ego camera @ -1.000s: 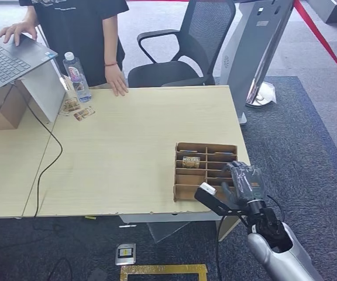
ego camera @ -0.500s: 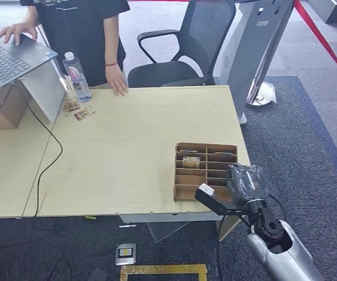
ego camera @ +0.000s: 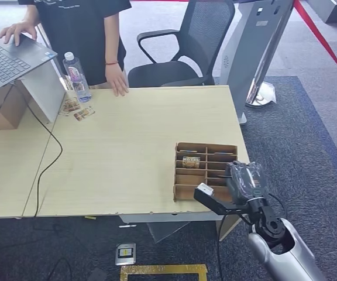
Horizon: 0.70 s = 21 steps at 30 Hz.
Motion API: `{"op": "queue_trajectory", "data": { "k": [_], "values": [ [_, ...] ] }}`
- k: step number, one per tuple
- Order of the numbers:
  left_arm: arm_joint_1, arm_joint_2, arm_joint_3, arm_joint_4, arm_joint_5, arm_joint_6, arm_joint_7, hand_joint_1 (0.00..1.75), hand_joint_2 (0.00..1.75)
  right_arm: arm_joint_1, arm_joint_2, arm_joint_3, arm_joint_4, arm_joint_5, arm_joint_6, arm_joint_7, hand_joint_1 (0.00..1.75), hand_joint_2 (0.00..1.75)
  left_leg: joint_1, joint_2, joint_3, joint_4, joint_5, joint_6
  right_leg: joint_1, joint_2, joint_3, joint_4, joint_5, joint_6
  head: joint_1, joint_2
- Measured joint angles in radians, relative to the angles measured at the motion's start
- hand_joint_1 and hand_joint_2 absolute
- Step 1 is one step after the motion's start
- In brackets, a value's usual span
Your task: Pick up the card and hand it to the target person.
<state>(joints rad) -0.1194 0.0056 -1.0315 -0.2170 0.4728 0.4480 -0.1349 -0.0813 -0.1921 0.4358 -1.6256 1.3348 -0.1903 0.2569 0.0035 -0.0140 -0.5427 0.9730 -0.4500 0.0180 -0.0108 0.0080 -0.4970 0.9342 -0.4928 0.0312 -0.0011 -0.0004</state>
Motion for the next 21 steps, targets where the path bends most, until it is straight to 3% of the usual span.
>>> {"op": "queue_trajectory", "data": {
  "k": [10, 15, 21],
  "values": [
    [0.004, 0.005, 0.000, 0.000, 0.005, -0.007, -0.011, 0.00, 1.75, 0.028, -0.113, -0.073, -0.262, -0.133, 0.148, 0.010, 1.75, 1.75, 0.000, 0.000, 0.000, 0.000, 0.000, 0.000, 0.000, 0.000, 0.000, 0.000, 0.000, 0.000, 0.000, 0.000],
    [0.006, 0.005, 0.000, 0.000, 0.003, -0.006, -0.013, 0.00, 1.75, 0.052, -0.162, -0.123, -0.394, -0.165, 0.117, 0.018, 1.75, 1.75, 0.000, 0.000, 0.000, 0.000, 0.000, 0.000, 0.000, 0.000, 0.000, 0.000, 0.000, 0.000, 0.000, 0.000],
    [-0.004, 0.003, 0.000, 0.000, -0.018, -0.008, -0.004, 0.00, 1.75, 0.033, -0.170, -0.135, -0.448, -0.107, 0.044, 0.007, 1.75, 1.75, 0.000, 0.000, 0.000, 0.000, 0.000, 0.000, 0.000, 0.000, 0.000, 0.000, 0.000, 0.000, 0.000, 0.000]
  ]
}}
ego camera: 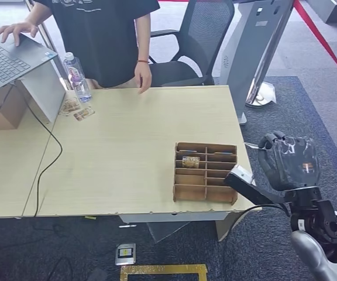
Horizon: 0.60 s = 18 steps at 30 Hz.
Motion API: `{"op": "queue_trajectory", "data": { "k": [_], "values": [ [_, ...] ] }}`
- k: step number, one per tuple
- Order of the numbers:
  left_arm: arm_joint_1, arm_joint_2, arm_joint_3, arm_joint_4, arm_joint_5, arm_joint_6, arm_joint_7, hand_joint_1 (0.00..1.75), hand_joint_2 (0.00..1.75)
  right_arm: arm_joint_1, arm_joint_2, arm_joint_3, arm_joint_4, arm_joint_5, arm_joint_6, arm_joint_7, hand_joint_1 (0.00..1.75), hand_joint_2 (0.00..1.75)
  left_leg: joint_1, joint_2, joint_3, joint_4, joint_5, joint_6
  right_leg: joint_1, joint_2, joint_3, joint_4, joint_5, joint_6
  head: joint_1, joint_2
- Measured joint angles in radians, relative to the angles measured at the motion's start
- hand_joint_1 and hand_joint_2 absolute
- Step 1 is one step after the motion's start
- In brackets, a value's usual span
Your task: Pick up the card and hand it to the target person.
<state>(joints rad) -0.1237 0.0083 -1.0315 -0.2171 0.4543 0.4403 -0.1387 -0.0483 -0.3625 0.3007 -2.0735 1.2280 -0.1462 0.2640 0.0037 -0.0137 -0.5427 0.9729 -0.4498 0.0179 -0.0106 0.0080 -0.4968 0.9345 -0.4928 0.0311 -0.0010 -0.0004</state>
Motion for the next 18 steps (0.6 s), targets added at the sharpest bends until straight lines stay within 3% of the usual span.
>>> {"op": "queue_trajectory", "data": {
  "k": [8, 13, 18],
  "values": [
    [-0.028, -0.011, -0.008, 0.000, -0.044, -0.023, 0.035, 0.00, 1.75, -0.131, 0.044, 0.037, 0.083, 0.130, -0.139, 0.032, 1.75, 1.75, 0.000, 0.000, 0.000, 0.000, 0.000, 0.000, 0.000, 0.000, 0.001, 0.001, 0.000, 0.000, 0.000, 0.000],
    [-0.045, -0.020, -0.019, 0.000, -0.057, -0.028, 0.044, 0.00, 1.75, -0.262, 0.101, 0.068, 0.239, 0.136, -0.231, 0.027, 1.75, 1.75, 0.000, -0.001, 0.000, 0.000, 0.001, 0.000, 0.000, 0.000, 0.001, 0.001, 0.000, 0.000, 0.000, 0.000],
    [-0.053, -0.026, -0.026, 0.000, -0.067, -0.031, 0.049, 0.00, 1.75, -0.387, 0.147, 0.096, 0.409, 0.151, -0.247, 0.025, 1.75, 1.75, 0.000, -0.001, -0.001, 0.000, 0.001, 0.000, 0.000, 0.000, 0.001, 0.001, 0.000, 0.000, 0.000, 0.000]
  ]
}}
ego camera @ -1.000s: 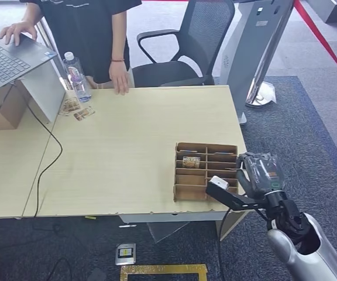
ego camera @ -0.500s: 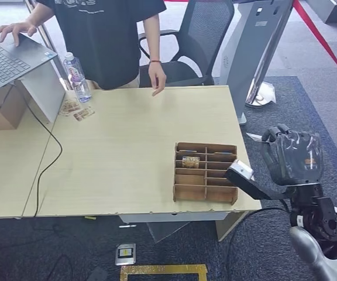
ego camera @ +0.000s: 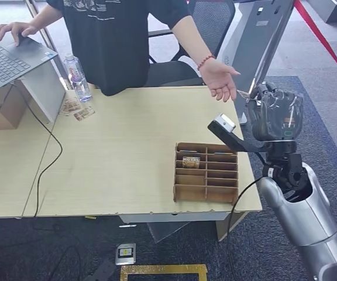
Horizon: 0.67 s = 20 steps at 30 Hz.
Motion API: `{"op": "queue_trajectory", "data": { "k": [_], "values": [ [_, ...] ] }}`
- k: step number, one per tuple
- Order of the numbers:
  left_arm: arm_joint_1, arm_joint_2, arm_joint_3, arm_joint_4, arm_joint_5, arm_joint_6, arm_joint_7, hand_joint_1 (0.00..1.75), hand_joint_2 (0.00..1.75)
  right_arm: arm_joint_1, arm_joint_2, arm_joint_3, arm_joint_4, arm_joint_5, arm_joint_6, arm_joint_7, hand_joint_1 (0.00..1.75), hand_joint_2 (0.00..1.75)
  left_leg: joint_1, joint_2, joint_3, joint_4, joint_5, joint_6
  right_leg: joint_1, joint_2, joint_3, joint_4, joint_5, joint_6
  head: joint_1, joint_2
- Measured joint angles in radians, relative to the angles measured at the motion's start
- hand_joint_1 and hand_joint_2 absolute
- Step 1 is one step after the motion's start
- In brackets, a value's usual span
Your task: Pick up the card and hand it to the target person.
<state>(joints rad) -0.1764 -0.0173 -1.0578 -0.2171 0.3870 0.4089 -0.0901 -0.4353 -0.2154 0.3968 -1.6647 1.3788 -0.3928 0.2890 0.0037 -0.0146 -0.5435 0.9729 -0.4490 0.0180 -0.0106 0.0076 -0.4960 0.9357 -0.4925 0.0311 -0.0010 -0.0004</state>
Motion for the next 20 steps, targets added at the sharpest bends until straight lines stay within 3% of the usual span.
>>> {"op": "queue_trajectory", "data": {
  "k": [13, 14, 17, 18, 20],
  "values": [
    [-0.006, -0.003, -0.002, 0.000, 0.002, 0.003, 0.014, 0.00, 1.75, -0.282, 0.105, 0.105, 0.455, 0.024, 0.003, -0.016, 1.75, 1.75, 0.000, -0.001, -0.001, 0.000, 0.000, 0.000, 0.000, -0.001, -0.001, 0.000, 0.000, 0.000, 0.000, 0.000],
    [-0.005, -0.003, -0.002, 0.000, 0.004, 0.005, 0.014, 0.00, 1.75, -0.297, 0.114, 0.113, 0.482, 0.015, 0.010, -0.021, 1.43, 1.75, 0.000, -0.001, -0.001, 0.000, 0.000, 0.000, 0.000, -0.001, -0.001, 0.000, 0.000, 0.000, 0.000, 0.000],
    [-0.001, -0.002, -0.002, 0.000, 0.011, 0.010, 0.014, 0.00, 1.75, -0.333, 0.136, 0.133, 0.548, -0.025, 0.041, -0.036, 0.12, 1.75, 0.000, -0.002, -0.001, 0.000, 0.000, 0.000, 0.000, -0.001, -0.001, 0.000, 0.000, 0.000, 0.000, 0.000],
    [0.001, -0.001, -0.002, 0.000, 0.014, 0.012, 0.014, 0.00, 1.75, -0.342, 0.143, 0.139, 0.565, -0.046, 0.057, -0.043, 0.00, 1.75, 0.000, -0.001, -0.001, 0.000, 0.000, 0.000, 0.000, -0.001, -0.001, 0.000, 0.000, 0.000, 0.000, 0.000],
    [0.003, 0.000, -0.002, 0.000, 0.019, 0.012, 0.012, 0.00, 1.75, -0.352, 0.153, 0.147, 0.589, -0.080, 0.084, -0.055, 0.00, 1.75, 0.000, -0.001, -0.001, 0.000, 0.000, 0.000, 0.000, -0.001, -0.001, 0.000, 0.000, 0.000, 0.000, 0.000]
  ]
}}
